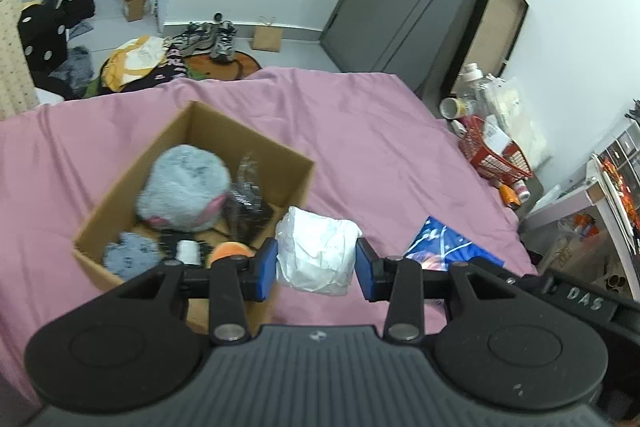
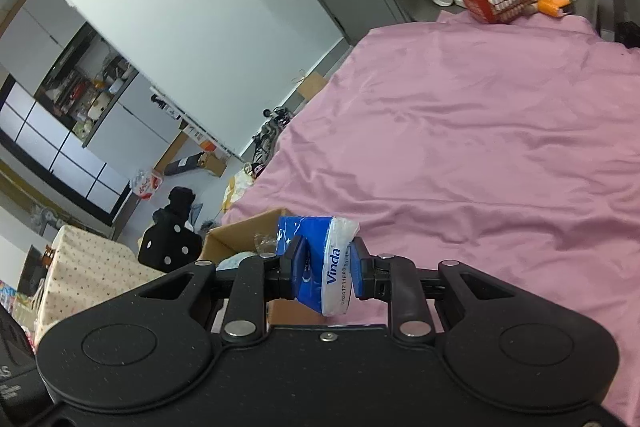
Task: Organize soft objects
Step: 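Carry the white tissue pack and blue Vinda packet over the box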
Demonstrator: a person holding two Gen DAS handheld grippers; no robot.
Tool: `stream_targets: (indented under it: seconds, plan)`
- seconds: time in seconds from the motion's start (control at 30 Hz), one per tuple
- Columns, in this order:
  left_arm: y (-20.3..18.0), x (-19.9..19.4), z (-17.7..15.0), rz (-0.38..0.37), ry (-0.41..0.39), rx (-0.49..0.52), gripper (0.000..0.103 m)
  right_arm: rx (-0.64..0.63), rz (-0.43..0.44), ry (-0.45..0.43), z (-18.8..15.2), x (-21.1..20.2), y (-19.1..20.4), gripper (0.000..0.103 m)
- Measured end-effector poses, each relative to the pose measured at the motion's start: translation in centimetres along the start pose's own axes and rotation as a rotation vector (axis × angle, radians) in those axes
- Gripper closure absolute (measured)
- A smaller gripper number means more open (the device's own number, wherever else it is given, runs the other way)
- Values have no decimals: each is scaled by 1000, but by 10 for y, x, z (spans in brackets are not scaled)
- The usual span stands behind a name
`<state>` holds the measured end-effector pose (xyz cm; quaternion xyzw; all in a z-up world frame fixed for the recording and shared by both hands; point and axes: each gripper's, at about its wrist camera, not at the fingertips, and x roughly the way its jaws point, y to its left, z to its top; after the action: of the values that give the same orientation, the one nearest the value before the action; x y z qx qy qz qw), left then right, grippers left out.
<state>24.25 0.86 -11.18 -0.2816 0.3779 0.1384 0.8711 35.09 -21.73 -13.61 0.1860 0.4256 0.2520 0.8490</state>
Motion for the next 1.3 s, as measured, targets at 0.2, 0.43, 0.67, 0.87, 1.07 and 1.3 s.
stream_targets:
  seconds: [0.2,0.43,0.67,0.87,1.07,1.3]
  plan:
    - [28,4,2,46,14,-44,63,-34,12,10,-7,6,26,80]
    - [53,15,1,47,49,-83,63,-77,-6,31,-16,18,49,80]
    - [70,11,12,52,85,-78,40,-111,-25,48,-21,30,74,80]
    - [89,2,29,39,59,-78,33,-142,-37,68,-26,48,96,80]
    - [110,-7,46,47,34,-84,33,-164,-45,100,-36,67,117,80]
    - [133,-14,59,57,1,-95,33,-170,-69,136,-46,88,133,80]
